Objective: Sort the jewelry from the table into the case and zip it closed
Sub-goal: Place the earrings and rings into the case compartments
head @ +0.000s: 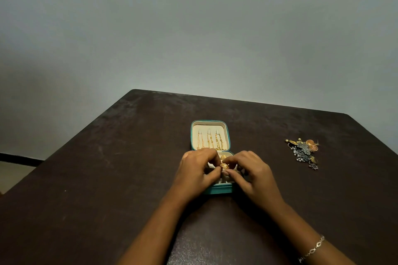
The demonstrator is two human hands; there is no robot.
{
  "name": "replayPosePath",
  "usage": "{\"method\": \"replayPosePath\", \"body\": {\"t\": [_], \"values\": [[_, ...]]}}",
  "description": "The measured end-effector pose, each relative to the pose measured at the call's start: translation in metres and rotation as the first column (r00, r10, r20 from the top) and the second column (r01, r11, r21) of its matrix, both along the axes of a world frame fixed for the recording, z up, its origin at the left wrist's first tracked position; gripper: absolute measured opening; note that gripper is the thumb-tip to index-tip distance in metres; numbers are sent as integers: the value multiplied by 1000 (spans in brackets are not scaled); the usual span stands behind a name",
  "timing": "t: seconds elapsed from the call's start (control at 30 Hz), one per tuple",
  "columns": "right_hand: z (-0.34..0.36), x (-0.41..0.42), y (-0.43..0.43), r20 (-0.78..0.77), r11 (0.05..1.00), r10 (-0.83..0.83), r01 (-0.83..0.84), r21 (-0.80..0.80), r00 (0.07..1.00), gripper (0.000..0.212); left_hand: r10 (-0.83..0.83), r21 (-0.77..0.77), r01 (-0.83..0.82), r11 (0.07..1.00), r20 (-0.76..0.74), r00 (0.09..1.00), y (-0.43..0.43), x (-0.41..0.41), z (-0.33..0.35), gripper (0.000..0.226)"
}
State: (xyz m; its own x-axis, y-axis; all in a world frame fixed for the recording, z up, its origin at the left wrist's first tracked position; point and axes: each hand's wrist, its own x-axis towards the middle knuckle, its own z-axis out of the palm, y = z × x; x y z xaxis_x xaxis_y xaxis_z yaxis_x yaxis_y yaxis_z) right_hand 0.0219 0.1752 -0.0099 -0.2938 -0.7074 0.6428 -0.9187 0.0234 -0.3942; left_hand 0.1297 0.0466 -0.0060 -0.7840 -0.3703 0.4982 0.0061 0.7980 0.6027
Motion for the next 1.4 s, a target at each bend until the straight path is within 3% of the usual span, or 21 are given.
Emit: {"method": "replayPosePath", "body": {"t": [0.17, 0.3, 0.5, 0.6, 0.93, 1.4], "values": [[2, -4, 3, -19, 1000, -13, 13, 9, 1000, 25, -7, -50, 8, 999, 21, 1000, -1, -1, -1, 6], [4, -5, 4, -54, 999, -11, 14, 47, 998, 27, -3, -82, 7, 997, 45, 999, 0, -1, -2, 10], [11, -12, 8, 177, 999, -24, 31, -34, 984, 17, -3, -34, 6, 999, 70, 998, -3, 0, -1, 19], [12, -15, 9, 226, 998, -67, 69, 1, 972, 8, -9, -56, 15, 998, 99, 995, -5, 1, -1, 28], [7, -11, 1, 87, 974, -140, 121, 192, 986, 14, -26, -47, 32, 998, 120, 992, -6, 1, -2, 23], [8, -9, 1, -44, 958, -124, 132, 256, 991, 15, -28, -35, 33, 999, 135, 990, -7, 0, -2, 15]]}}
